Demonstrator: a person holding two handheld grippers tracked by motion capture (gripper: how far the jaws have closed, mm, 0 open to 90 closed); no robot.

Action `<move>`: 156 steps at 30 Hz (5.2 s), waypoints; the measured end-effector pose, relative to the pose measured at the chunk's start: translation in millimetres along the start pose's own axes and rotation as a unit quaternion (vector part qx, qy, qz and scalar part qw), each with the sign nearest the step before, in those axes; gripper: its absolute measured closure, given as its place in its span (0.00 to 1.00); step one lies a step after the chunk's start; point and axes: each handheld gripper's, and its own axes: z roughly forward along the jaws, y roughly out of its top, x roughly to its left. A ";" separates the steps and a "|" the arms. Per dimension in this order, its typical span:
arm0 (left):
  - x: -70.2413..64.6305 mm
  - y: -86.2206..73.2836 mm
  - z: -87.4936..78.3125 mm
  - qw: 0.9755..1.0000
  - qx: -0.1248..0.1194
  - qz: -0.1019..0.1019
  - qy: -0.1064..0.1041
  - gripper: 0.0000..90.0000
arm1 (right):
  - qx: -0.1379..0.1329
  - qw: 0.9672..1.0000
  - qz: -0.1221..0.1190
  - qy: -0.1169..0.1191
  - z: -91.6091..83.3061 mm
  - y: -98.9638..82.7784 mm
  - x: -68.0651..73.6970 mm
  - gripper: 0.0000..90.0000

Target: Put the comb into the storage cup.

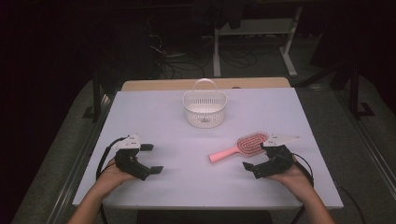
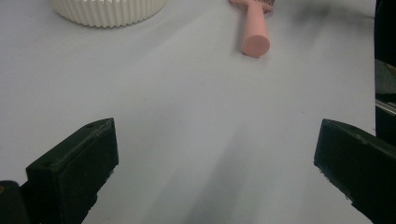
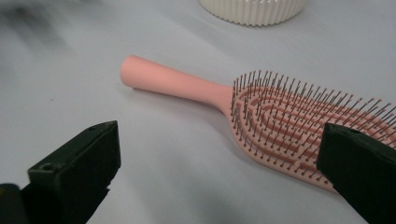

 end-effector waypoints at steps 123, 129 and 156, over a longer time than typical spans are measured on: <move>-4.5 -3.5 3.4 1.000 0.002 0.000 0.007 0.00 | 0.194 0.973 -0.080 0.098 122.7 76.2 61.2 0.99; -5.0 -3.4 3.0 1.000 0.003 0.001 0.008 0.00 | 0.198 0.972 -0.079 0.102 115.6 70.5 63.6 0.99; -5.8 -3.0 4.2 1.000 0.006 0.004 0.005 0.00 | 0.218 0.969 -0.066 0.098 61.1 29.0 60.7 0.99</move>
